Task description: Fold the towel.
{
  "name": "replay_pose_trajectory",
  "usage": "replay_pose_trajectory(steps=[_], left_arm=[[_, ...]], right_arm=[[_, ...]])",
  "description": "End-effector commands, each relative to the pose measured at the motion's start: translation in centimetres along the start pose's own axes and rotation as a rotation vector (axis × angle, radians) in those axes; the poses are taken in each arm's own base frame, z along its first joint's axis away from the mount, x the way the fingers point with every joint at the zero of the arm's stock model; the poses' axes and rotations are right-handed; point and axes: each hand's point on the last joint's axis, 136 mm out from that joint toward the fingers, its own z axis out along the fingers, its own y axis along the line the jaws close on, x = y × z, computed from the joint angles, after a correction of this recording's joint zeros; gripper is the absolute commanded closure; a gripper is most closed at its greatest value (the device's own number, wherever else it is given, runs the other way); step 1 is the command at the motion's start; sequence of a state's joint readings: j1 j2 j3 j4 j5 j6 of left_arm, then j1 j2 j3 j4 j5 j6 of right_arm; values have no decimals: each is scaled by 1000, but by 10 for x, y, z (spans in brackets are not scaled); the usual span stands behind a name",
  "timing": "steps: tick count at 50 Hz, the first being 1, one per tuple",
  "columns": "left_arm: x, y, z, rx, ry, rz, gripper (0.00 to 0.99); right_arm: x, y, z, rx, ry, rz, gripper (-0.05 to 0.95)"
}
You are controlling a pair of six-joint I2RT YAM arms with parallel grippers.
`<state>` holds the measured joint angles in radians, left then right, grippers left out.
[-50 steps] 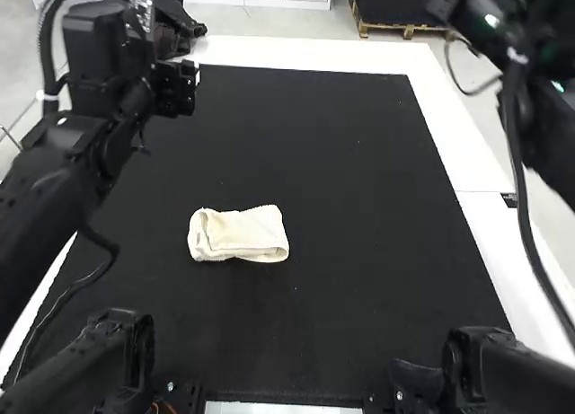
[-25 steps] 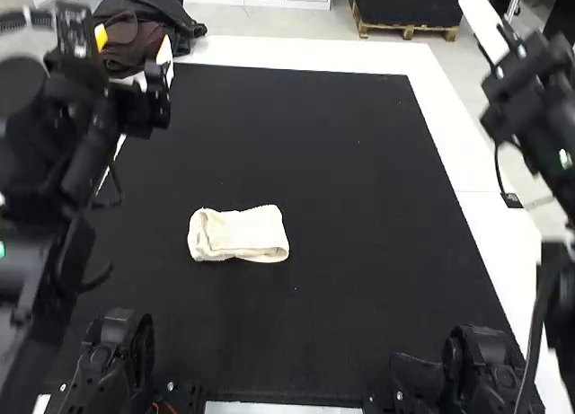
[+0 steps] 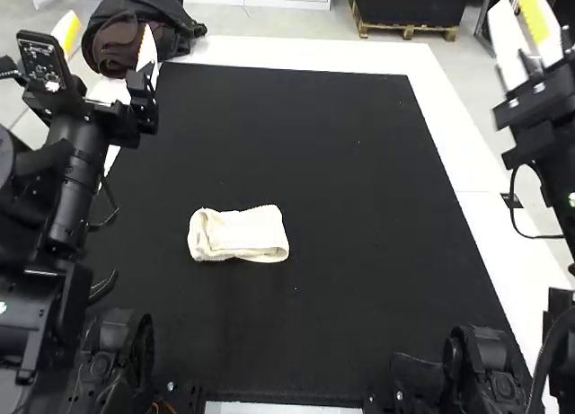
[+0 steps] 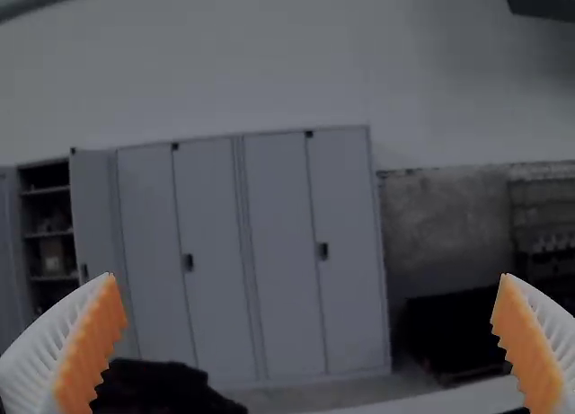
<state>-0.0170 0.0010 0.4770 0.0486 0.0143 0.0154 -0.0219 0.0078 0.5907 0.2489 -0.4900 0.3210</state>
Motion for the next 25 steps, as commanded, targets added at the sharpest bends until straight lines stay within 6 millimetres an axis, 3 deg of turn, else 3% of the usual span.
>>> replay_pose_trajectory(steps=[1, 6, 12, 19, 25], left_arm=[[16, 4, 2, -34, -5, 114, 39], [37, 11, 3, -88, -18, 170, 41], [69, 19, 0, -153, -25, 167, 43], [115, 17, -5, -156, 65, 196, 59], [147, 13, -8, -132, 162, 201, 74]], right_arm=[[28, -30, -2, 114, 44, -318, -11], [61, -83, -13, 349, 101, -405, -10], [109, -105, -24, 397, 184, -379, -10], [147, -116, -35, 424, 206, -221, -10], [172, -107, -37, 363, 268, -89, -10]])
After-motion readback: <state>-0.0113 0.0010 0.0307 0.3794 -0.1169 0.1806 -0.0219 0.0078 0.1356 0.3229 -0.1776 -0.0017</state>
